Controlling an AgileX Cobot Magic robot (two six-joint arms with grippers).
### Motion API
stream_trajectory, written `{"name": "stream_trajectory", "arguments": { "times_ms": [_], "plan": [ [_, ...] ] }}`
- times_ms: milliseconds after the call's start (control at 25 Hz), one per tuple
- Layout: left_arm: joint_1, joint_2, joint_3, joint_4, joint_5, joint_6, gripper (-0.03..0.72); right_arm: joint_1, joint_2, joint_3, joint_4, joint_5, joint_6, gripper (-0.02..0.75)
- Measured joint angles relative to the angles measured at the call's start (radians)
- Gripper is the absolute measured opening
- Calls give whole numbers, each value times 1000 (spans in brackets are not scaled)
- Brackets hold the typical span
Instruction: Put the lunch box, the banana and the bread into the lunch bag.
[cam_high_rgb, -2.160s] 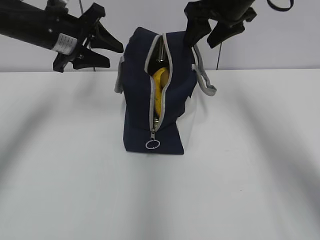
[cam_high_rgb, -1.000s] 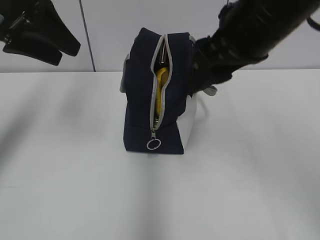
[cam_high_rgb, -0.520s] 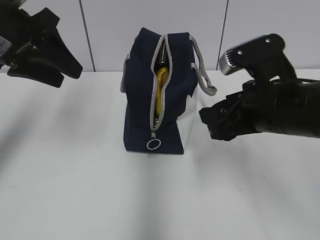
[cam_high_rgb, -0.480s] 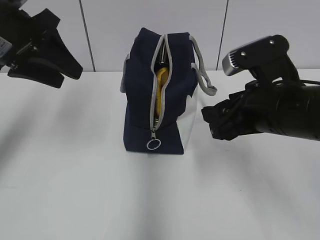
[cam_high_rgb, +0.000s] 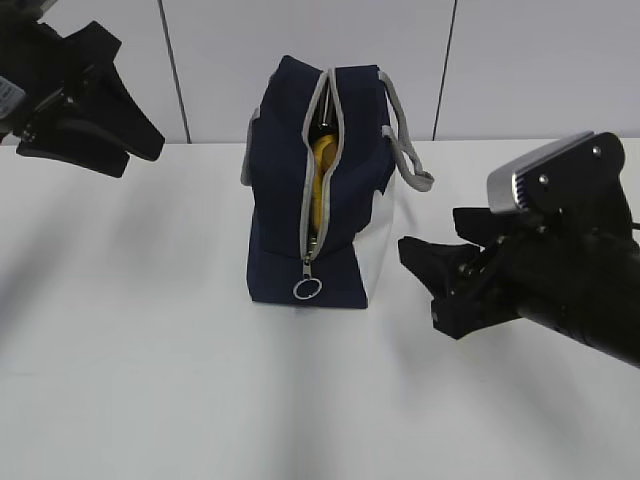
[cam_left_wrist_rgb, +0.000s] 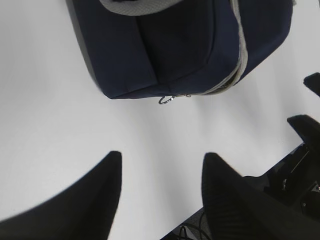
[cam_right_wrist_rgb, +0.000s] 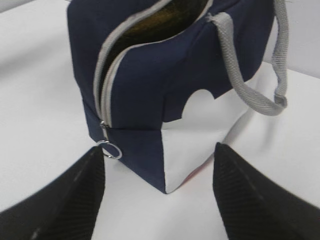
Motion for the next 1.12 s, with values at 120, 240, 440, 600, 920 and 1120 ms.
{"name": "stream_trajectory", "arguments": {
  "times_ms": [120,240,440,600,920,1120],
  "plan": [
    [0,-1,0,0,0,0,372,2,14,37,-78,-83,58,498],
    [0,-2,0,0,-1,0,371,2,52,41,-100,-137,68,498],
    [0,-2,0,0,-1,0,370,2,128,41,-195,-192,102,498],
    [0,-2,0,0,-1,0,370,2,237,34,-241,-228,128,498],
    [0,-2,0,-1,-1,0,370,2,416,-98,-348,-232,198,498],
    [0,-3,0,-1,-2,0,370,2,478,-166,-405,-235,219,498]
  ]
}}
